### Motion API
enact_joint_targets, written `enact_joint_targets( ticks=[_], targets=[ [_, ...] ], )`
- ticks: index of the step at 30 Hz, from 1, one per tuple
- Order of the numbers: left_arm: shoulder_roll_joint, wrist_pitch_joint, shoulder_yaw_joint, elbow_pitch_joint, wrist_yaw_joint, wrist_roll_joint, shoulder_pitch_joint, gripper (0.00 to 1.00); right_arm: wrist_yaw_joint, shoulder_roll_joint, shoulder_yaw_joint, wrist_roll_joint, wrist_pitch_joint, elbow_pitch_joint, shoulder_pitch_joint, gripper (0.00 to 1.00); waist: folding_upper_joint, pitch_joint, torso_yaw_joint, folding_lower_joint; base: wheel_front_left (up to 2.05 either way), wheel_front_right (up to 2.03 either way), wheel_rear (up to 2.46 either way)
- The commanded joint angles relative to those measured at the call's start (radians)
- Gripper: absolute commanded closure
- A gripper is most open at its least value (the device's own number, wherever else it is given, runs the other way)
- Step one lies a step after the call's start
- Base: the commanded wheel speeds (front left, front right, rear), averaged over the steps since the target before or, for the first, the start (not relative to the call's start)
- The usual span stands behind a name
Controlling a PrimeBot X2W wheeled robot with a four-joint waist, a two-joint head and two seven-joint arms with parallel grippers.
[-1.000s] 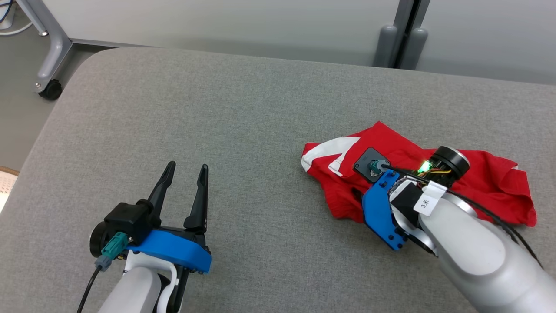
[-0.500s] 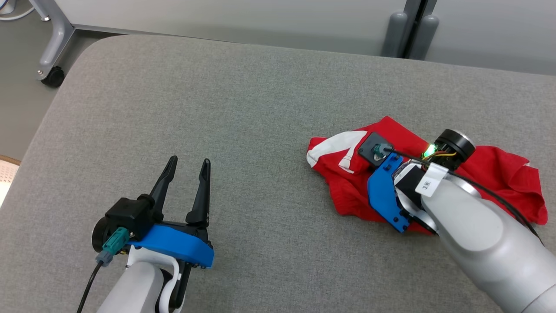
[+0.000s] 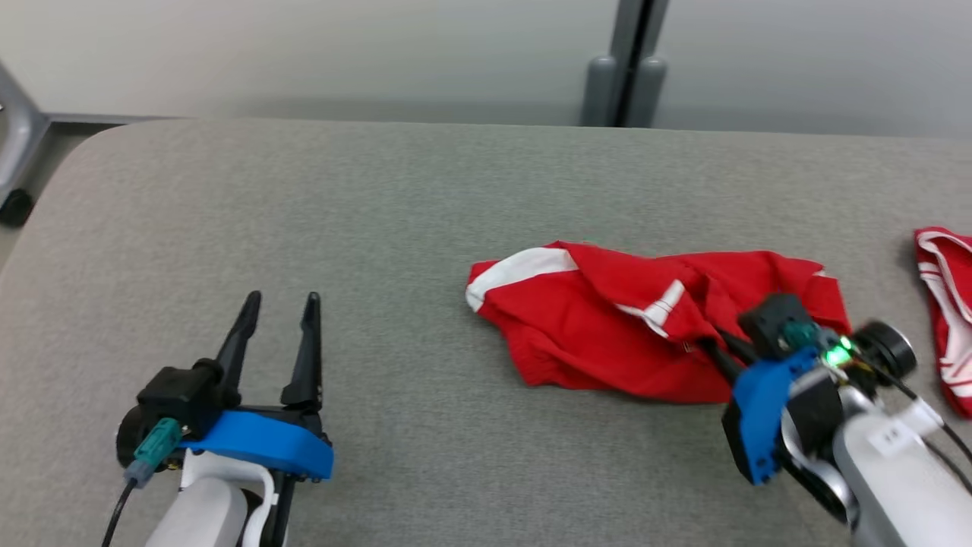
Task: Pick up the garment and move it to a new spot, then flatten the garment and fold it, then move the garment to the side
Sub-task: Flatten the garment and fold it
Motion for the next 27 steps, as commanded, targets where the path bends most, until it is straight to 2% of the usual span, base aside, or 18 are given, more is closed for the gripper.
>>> enact_joint_targets(
  ticks=[1, 6, 9, 11, 12, 13, 17, 22, 25, 27],
  targets=[
    [0.008, -0.005, 0.007, -0.008, 0.008, -0.003, 0.017, 0.0, 0.0, 0.002, -0.029, -0.015, 0.008, -0.043, 0.062, 1.0, 0.0, -0.019, -0.032, 0.0, 0.0, 0.0, 0.0],
    [0.032, -0.002, 0.031, -0.034, 0.024, -0.016, 0.037, 0.0, 0.0, 0.051, -0.224, -0.063, 0.044, -0.196, 0.282, 1.0, 0.0, -0.02, -0.092, 0.0, 0.0, 0.0, 0.0],
    [0.045, 0.002, 0.044, -0.051, 0.032, -0.022, 0.047, 0.0, 0.0, 0.085, -0.341, -0.112, 0.077, -0.245, 0.393, 1.0, 0.0, -0.02, -0.123, 0.0, 0.0, 0.0, 0.0],
    [0.05, 0.005, 0.047, -0.057, 0.034, -0.024, 0.049, 0.0, 0.0, 0.1, -0.38, -0.131, 0.084, -0.252, 0.425, 1.0, 0.0, -0.02, -0.131, 0.0, 0.0, 0.0, 0.0],
    [0.052, 0.007, 0.047, -0.06, 0.035, -0.025, 0.049, 0.0, 0.0, 0.107, -0.393, -0.133, 0.095, -0.248, 0.442, 0.68, 0.0, -0.021, -0.133, 0.0, 0.0, 0.0, 0.0],
    [0.053, 0.007, 0.045, -0.062, 0.035, -0.025, 0.048, 0.0, 0.0, 0.11, -0.406, -0.134, 0.104, -0.245, 0.457, 0.0, 0.0, -0.021, -0.134, 0.0, 0.0, 0.0, 0.0],
    [0.048, 0.012, 0.033, -0.069, 0.041, -0.02, 0.05, 0.0, 0.0, 0.143, -0.479, -0.098, 0.141, -0.273, 0.495, 0.0, 0.0, -0.027, -0.13, 0.0, 0.0, 0.0, 0.0],
    [0.048, 0.014, 0.023, -0.072, 0.042, -0.021, 0.055, 0.0, 0.0, 0.199, -0.581, -0.064, 0.171, -0.408, 0.51, 0.0, 0.0, -0.035, -0.121, 0.0, 0.0, 0.0, 0.0],
    [0.046, 0.014, 0.018, -0.071, 0.042, -0.023, 0.06, 0.0, 0.0, 0.224, -0.592, -0.068, 0.201, -0.466, 0.461, 0.0, 0.0, -0.037, -0.116, 0.0, 0.0, 0.0, 0.0],
    [0.044, 0.015, 0.016, -0.071, 0.042, -0.023, 0.057, 0.0, 0.0, 0.233, -0.573, -0.076, 0.226, -0.457, 0.411, 0.0, 0.0, -0.036, -0.112, 0.0, 0.0, 0.0, 0.0]
  ],
)
